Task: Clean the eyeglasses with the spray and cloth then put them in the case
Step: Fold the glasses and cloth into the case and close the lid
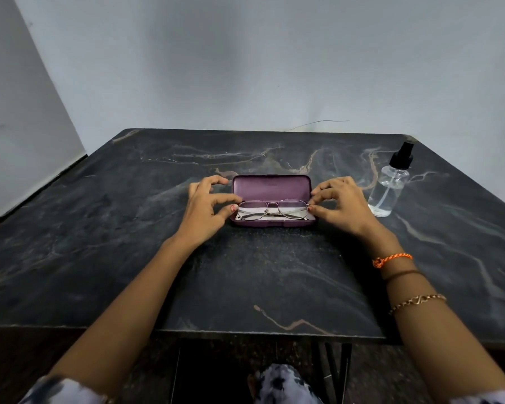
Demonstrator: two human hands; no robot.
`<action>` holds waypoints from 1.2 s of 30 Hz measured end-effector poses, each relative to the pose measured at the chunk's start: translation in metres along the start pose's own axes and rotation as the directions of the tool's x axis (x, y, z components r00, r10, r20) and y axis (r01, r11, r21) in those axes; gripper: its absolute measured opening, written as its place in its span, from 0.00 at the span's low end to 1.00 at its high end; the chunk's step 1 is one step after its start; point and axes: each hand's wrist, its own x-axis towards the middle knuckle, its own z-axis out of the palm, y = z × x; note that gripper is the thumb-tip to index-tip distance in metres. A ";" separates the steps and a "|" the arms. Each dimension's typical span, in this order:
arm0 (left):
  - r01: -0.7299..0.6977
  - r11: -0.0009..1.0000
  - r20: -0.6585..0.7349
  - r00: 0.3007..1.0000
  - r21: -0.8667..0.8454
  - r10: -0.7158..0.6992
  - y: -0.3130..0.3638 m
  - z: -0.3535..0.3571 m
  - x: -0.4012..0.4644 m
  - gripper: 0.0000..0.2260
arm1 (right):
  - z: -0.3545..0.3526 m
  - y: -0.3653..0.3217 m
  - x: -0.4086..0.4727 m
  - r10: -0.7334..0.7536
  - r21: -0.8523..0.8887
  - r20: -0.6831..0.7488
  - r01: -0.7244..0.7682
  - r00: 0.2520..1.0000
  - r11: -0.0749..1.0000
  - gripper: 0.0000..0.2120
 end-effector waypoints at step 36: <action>0.187 0.965 0.149 0.976 -0.185 -0.161 -0.003 0.003 -0.005 0.32 | 0.012 0.011 0.001 0.140 0.460 0.107 -0.174 0.984 0.871 0.38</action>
